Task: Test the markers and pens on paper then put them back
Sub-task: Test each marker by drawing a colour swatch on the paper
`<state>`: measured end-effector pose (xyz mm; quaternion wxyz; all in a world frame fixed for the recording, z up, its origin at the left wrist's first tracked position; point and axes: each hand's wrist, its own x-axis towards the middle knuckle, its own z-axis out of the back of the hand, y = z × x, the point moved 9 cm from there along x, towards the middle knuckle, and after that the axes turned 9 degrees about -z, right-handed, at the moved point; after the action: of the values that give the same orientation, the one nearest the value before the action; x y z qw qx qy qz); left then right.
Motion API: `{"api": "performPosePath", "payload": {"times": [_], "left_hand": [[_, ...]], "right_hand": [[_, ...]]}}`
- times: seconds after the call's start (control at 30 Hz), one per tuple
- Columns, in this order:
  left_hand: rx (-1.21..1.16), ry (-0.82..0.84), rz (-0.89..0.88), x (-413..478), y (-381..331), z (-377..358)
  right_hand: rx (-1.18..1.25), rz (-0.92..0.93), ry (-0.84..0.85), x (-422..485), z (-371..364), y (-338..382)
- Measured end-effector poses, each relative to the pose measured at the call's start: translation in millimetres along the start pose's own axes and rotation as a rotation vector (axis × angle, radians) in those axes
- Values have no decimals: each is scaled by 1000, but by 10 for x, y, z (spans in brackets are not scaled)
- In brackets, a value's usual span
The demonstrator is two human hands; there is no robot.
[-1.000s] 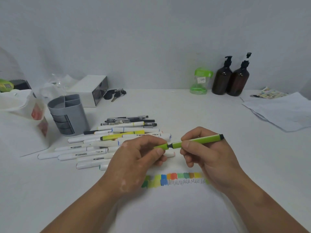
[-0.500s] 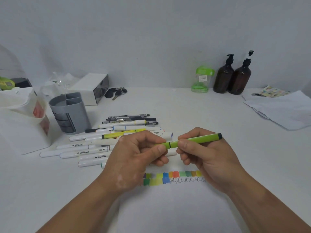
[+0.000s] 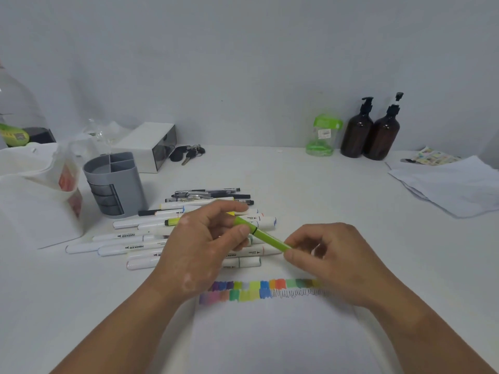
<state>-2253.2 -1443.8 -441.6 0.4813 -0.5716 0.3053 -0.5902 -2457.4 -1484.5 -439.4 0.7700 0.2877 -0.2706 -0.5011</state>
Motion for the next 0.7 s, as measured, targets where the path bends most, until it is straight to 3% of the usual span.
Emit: {"api": "performPosePath", "payload": {"times": [0.07, 0.17, 0.27, 0.43, 0.6, 0.7], "left_hand": [[-12, -24, 2, 1, 10, 37], [51, -32, 17, -8, 19, 53], [67, 5, 36, -33, 43, -14], [90, 52, 35, -63, 54, -94], [113, 68, 38, -63, 58, -112], [95, 69, 47, -68, 51, -112]], "right_hand": [[-28, -34, -177, 36, 292, -116], [-107, -301, -367, 57, 722, -586], [-190, -470, -367, 73, 764, -948], [-258, -573, -369, 137, 649, -1072], [-314, -572, -434, 88, 692, -1002], [-281, -289, -484, 127, 617, -599]]}}
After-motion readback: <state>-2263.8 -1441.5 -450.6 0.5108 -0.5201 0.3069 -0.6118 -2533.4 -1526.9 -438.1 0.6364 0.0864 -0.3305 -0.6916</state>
